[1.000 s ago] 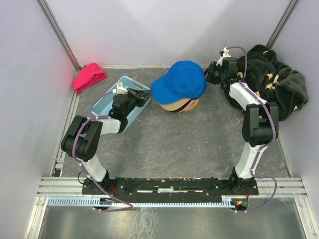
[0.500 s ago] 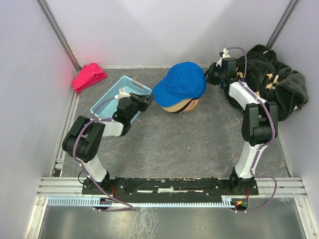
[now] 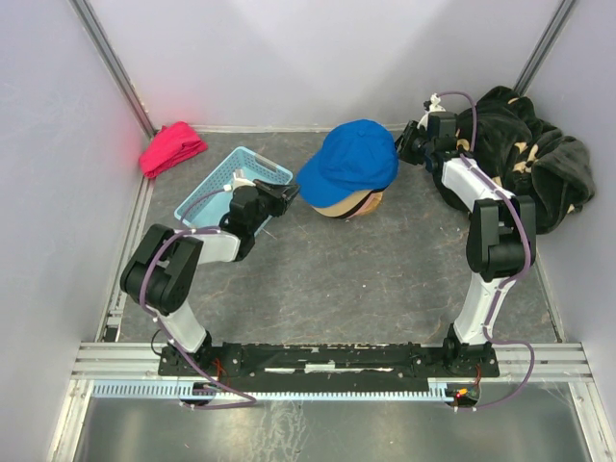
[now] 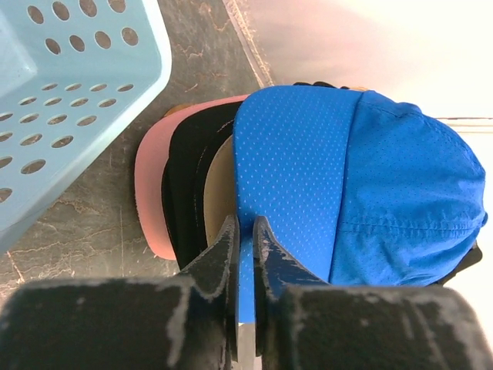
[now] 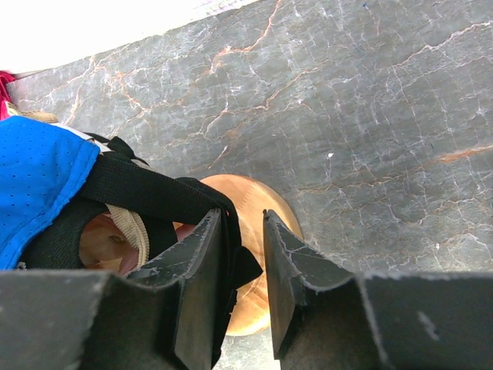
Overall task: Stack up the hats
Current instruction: Stack the hat on the hat, then reset both arms
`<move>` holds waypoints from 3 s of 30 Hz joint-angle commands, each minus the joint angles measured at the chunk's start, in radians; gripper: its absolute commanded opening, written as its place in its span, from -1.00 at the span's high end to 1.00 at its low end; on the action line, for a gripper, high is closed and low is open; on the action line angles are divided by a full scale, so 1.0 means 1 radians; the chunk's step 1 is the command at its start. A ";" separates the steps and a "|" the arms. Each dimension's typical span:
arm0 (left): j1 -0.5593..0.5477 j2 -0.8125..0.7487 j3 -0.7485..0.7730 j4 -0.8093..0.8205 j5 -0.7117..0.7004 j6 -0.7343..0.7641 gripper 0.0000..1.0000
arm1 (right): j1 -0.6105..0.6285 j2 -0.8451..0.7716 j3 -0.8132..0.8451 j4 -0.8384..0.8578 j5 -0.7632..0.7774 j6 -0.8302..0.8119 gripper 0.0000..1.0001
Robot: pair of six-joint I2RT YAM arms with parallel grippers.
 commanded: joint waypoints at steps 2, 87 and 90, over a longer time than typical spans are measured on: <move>-0.021 -0.049 0.032 -0.185 -0.010 0.115 0.51 | 0.000 0.000 0.021 -0.095 0.032 -0.031 0.24; -0.094 -0.307 0.105 -0.154 -0.771 1.168 -0.15 | 0.194 -0.512 -0.232 -0.184 0.887 -0.146 -0.98; -0.093 -0.313 0.083 -0.119 -0.783 1.172 -0.16 | 0.231 -0.559 -0.296 -0.162 0.939 -0.159 -0.98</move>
